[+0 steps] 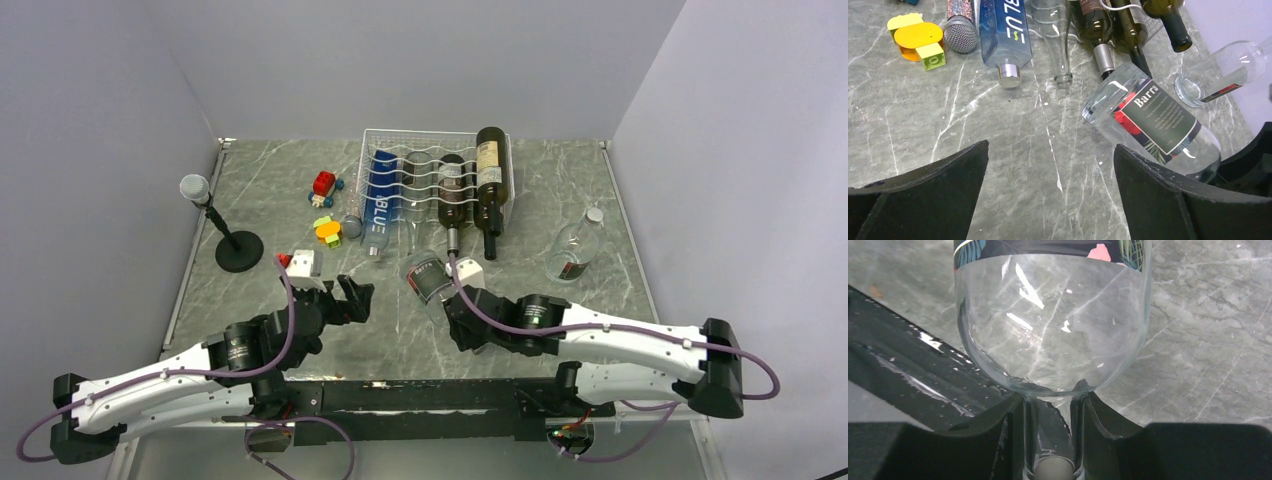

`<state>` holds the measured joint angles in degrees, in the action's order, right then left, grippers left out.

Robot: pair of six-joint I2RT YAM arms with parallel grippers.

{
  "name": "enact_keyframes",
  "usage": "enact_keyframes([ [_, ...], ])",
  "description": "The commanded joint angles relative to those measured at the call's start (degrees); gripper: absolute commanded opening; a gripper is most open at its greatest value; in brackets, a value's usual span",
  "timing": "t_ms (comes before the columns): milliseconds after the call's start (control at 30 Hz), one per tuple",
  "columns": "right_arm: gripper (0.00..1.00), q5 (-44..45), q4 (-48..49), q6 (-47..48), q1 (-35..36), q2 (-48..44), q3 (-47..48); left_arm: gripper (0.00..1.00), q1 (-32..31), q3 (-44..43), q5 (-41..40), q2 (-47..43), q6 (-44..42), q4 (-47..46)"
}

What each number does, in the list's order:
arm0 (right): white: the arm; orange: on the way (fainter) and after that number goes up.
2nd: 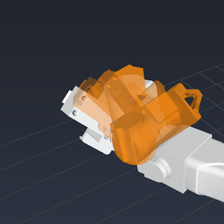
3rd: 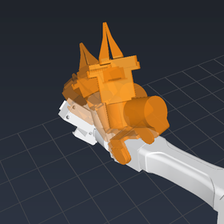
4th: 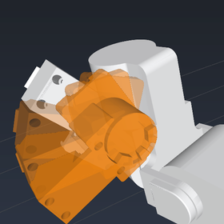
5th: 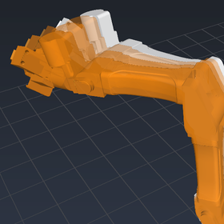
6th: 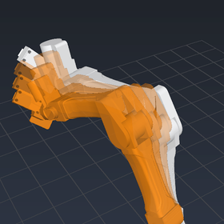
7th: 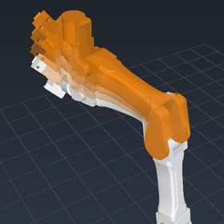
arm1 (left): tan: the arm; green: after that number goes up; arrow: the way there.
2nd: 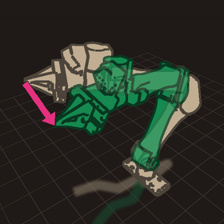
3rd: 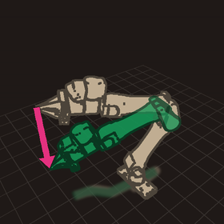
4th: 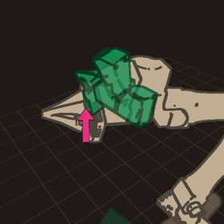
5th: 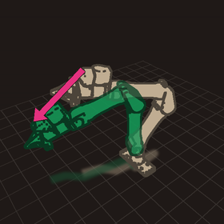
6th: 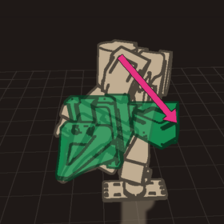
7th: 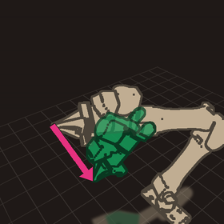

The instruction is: Put the wine bottle on the wine rack

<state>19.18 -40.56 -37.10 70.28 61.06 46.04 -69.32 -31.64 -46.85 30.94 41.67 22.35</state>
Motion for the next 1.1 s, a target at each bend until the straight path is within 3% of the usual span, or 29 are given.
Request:
enact_keyframes([
  [0, 0.00, 3.60, 13.93, 0.04, 0.12, -7.09, 3.22, 0.99, 0.24, -3.13, -0.92, -0.69, 0.78, 0.65],
  [233, 0.00, 9.98, 17.31, 6.00, -3.85, -7.95, 8.80, 0.99, 0.24, -4.58, -0.61, -1.86, -0.76, 0.52],
  [533, 0.00, 4.95, 28.90, 16.86, -22.72, 1.83, 17.33, 0.99, 0.24, -6.43, -0.14, -1.26, -1.75, 1.15],
  [800, 0.00, 3.38, 36.60, 14.54, -32.25, 15.96, 24.33, 0.99, 0.24, -7.29, 0.40, -0.70, -1.03, 1.60],
  [1067, 0.00, 1.10, 36.69, 10.72, -38.02, 28.07, 32.61, 0.99, 0.23, -7.82, 1.62, 0.14, -0.81, 1.64],
])
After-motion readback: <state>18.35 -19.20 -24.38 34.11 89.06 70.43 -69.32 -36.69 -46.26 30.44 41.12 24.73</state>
